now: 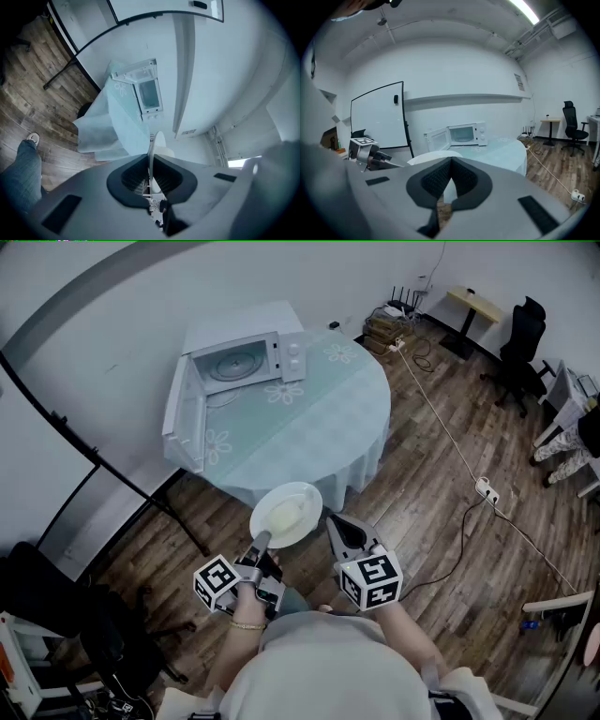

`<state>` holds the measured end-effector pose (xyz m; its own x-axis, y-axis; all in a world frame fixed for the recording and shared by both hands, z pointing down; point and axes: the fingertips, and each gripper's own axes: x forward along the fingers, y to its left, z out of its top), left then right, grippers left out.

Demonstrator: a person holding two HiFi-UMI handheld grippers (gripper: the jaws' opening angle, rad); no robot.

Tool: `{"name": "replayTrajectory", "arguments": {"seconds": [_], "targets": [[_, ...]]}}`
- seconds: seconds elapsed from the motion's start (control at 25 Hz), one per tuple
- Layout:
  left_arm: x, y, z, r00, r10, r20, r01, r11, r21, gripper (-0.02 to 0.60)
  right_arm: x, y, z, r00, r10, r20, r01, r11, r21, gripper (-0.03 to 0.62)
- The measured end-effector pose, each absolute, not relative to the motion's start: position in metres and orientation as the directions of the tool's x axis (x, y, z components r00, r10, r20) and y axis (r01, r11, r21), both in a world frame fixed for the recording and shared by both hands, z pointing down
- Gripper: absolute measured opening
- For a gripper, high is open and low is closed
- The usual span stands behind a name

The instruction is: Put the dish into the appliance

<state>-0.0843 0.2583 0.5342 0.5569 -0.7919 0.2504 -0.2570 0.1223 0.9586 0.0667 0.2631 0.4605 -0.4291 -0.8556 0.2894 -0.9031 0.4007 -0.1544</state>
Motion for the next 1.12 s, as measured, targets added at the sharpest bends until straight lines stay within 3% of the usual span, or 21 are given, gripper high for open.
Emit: {"name": "replayTrajectory", "arguments": {"seconds": [1.12], "targets": [[-0.085,0.251,0.539,0.480,-0.841,0.252,-0.215,0.165,0.962,0.031,0.067,0.252,0.474,-0.511,-0.807,0.296,-0.860,0.473,-0.194,0.006]]}}
